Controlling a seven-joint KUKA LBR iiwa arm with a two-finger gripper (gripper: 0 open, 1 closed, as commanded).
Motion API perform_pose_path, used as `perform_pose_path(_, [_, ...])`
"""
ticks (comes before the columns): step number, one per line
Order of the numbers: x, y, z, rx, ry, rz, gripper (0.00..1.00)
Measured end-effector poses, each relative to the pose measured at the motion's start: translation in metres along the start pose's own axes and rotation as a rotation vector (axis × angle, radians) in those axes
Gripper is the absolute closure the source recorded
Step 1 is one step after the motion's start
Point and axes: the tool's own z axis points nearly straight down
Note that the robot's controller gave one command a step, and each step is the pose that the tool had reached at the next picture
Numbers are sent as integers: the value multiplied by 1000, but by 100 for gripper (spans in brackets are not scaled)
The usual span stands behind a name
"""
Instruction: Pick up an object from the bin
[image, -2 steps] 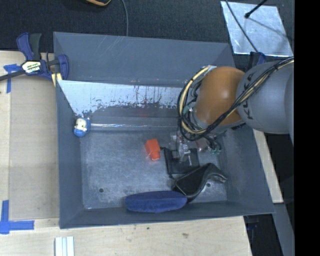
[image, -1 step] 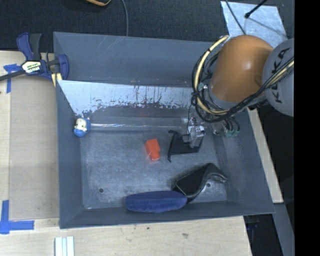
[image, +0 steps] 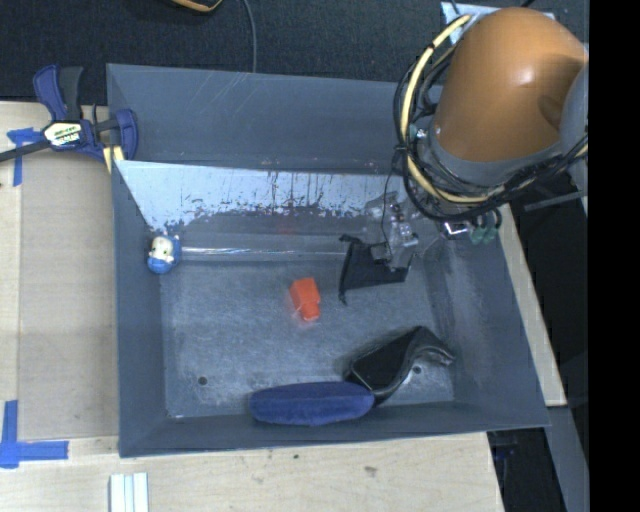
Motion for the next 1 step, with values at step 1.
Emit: perform_pose_path(1, [29,-81,-16,3,7,-113,100])
